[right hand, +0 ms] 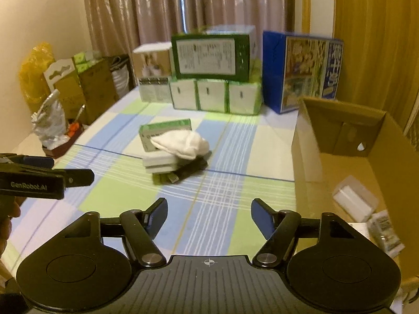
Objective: Organize objects
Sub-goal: 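Move both open tools back over the white adapter and black lighter, then grasp the white plug adapter with the left tool while the right tool grasps the black lighter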
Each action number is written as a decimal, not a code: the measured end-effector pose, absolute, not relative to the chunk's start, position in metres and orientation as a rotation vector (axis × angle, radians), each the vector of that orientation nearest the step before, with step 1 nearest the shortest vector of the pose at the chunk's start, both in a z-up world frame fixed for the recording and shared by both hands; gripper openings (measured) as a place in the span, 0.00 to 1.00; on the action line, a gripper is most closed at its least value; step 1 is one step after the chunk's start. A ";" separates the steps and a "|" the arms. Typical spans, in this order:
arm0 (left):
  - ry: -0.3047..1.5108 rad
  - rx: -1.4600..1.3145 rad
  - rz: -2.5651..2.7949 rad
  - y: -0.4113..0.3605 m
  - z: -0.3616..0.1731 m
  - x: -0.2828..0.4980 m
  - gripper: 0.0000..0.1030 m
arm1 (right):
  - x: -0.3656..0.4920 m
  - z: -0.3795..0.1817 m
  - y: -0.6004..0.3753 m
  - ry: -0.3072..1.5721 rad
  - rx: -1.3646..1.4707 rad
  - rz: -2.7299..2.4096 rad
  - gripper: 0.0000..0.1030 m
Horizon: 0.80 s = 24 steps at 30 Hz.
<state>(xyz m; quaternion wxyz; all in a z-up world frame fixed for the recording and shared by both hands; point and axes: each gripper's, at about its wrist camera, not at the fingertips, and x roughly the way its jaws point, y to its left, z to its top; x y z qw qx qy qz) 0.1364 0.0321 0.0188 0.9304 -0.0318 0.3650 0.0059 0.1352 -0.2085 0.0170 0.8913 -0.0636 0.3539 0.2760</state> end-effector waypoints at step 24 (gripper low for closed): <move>0.711 -0.137 -0.042 0.012 -0.072 0.253 0.88 | 0.244 -0.079 -0.182 0.820 -0.125 0.530 0.53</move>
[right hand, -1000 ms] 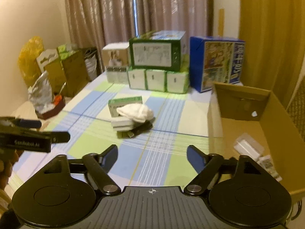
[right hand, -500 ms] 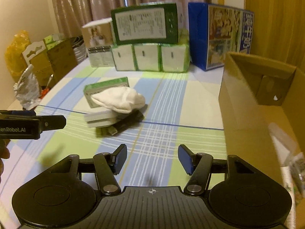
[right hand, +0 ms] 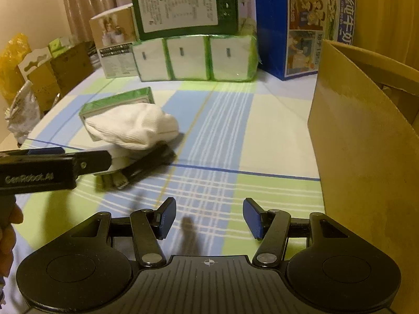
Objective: Organize objects
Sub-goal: 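Grasp the white plug adapter with the left tool while the right tool grasps the black lighter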
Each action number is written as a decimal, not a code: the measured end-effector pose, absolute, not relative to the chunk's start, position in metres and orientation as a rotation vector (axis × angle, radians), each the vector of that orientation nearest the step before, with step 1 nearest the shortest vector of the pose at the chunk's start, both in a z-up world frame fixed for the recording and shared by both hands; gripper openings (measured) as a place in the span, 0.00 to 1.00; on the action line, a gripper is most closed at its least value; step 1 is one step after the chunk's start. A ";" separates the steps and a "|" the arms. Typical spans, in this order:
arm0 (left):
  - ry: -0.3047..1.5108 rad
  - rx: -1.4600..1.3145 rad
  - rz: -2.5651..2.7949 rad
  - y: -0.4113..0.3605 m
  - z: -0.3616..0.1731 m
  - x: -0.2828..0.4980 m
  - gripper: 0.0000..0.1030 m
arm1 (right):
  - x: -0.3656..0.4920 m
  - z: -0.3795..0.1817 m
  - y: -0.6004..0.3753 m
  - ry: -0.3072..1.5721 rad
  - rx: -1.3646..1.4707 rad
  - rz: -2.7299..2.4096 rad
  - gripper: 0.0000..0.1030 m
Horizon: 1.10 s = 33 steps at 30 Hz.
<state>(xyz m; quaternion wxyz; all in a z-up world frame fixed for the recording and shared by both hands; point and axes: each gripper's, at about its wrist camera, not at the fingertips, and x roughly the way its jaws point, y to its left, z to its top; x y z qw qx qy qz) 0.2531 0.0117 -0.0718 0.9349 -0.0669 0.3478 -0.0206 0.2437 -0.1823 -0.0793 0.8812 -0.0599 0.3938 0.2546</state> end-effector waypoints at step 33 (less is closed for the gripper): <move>0.727 -0.061 -0.022 0.068 -0.076 0.235 0.67 | 0.262 -0.117 -0.089 0.662 -0.384 0.796 0.98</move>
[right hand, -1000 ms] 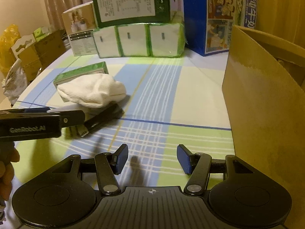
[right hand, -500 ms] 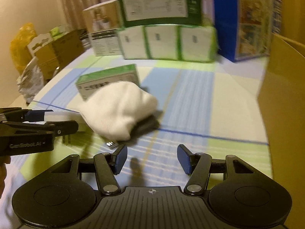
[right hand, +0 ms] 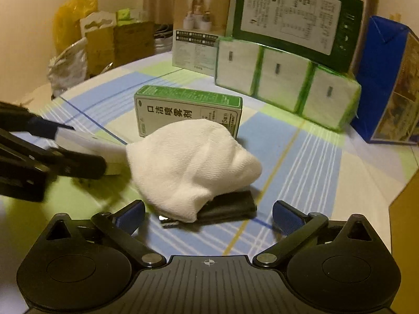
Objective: Organize objects
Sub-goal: 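Grasp the white plug adapter with the left tool while the right tool grasps the black lighter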
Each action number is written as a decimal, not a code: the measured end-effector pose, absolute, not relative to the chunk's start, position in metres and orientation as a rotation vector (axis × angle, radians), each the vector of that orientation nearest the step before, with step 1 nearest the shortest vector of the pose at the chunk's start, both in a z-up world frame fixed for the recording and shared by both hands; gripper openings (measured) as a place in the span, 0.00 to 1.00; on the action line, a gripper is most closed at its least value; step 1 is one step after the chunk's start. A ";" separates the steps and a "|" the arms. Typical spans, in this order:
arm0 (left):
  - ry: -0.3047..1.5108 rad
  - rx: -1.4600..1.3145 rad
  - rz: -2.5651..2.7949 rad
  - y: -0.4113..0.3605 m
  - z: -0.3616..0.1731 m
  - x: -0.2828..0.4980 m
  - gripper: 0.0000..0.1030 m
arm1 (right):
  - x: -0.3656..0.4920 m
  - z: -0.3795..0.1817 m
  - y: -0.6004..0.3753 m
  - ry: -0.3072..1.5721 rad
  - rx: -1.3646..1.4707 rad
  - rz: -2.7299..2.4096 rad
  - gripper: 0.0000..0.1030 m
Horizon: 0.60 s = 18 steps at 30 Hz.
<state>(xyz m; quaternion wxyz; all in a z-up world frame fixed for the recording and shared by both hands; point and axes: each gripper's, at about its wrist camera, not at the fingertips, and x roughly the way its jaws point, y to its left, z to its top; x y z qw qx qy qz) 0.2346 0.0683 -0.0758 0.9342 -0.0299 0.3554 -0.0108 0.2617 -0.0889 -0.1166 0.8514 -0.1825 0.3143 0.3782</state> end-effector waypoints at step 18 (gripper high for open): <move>0.717 -0.077 0.039 0.066 -0.079 0.242 0.74 | 0.252 -0.107 -0.115 0.778 -0.338 0.702 0.77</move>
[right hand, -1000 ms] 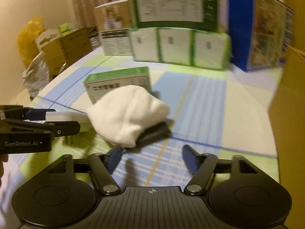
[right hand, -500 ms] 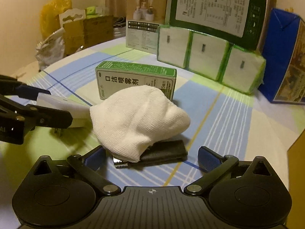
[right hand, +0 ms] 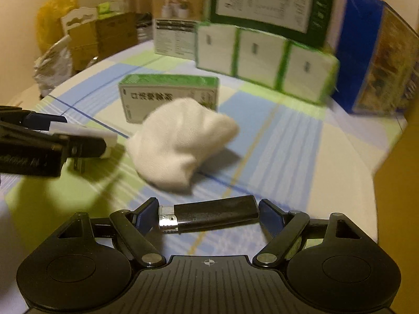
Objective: Organize objects
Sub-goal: 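Grasp the white plug adapter with the left tool while the right tool grasps the black lighter, then carry the adapter and lighter with both tools over the cardboard box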
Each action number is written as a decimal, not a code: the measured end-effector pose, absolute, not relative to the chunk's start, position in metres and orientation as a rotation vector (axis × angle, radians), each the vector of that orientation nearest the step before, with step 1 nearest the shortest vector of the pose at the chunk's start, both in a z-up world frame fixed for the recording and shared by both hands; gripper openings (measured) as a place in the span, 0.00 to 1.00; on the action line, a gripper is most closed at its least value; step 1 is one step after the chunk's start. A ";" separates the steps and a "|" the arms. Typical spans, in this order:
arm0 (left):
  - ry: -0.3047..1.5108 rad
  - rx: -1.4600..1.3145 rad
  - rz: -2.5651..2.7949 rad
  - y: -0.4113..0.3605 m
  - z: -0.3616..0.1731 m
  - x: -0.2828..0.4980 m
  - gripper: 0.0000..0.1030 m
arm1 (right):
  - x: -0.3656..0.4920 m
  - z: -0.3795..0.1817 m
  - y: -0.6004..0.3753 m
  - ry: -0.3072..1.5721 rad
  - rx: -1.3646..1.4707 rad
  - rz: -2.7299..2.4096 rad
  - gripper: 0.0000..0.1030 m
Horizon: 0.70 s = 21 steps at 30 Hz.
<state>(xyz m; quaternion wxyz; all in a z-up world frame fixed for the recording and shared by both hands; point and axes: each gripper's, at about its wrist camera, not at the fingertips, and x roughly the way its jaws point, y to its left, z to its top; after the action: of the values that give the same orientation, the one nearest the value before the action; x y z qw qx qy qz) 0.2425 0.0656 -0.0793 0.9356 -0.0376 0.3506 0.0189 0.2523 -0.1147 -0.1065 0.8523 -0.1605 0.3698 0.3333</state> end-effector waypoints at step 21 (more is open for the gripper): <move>0.746 -0.024 -0.100 0.043 -0.076 0.203 0.64 | 0.204 -0.104 -0.153 0.763 -0.399 0.783 0.91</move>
<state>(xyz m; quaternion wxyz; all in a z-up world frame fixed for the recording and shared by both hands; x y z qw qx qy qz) 0.2027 0.0426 -0.0762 0.9300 -0.0118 0.3641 -0.0487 0.2044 -0.1533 -0.1041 0.8353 -0.1885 0.3605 0.3698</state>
